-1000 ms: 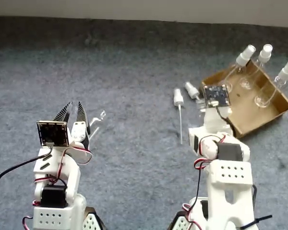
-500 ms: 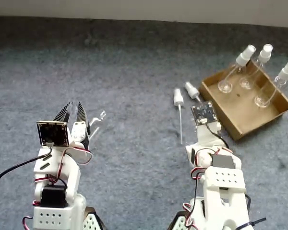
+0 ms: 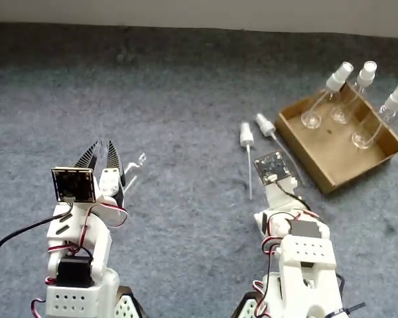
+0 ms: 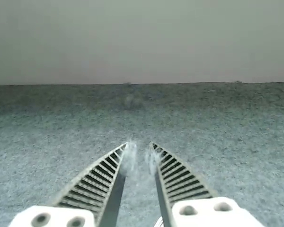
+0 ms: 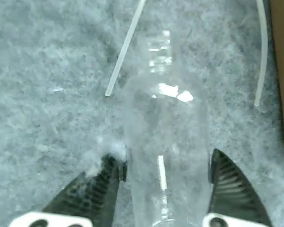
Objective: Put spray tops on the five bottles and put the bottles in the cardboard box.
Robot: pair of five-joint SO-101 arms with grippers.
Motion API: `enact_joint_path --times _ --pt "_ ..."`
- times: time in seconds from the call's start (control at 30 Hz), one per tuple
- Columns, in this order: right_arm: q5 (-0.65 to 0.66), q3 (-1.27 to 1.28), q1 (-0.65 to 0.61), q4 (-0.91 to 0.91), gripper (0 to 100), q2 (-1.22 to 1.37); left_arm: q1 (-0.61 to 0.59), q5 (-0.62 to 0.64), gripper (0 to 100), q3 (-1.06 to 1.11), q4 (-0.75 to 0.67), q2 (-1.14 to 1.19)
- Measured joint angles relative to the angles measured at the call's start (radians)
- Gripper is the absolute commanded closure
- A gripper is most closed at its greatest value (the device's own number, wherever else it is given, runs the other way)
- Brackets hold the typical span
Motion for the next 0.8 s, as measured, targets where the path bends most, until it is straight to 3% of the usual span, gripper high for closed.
enact_joint_path --times 0.2,0.33,0.8 --pt "0.032 0.000 0.000 0.011 68.2 0.000 0.000 0.000 96 0.000 0.000 0.000" --pt "0.057 -0.006 0.000 0.127 68.2 -0.006 0.000 0.000 96 0.000 0.000 0.000" --pt "0.057 -0.282 -0.034 0.342 68.2 -0.008 0.000 0.000 96 0.000 0.000 0.000"
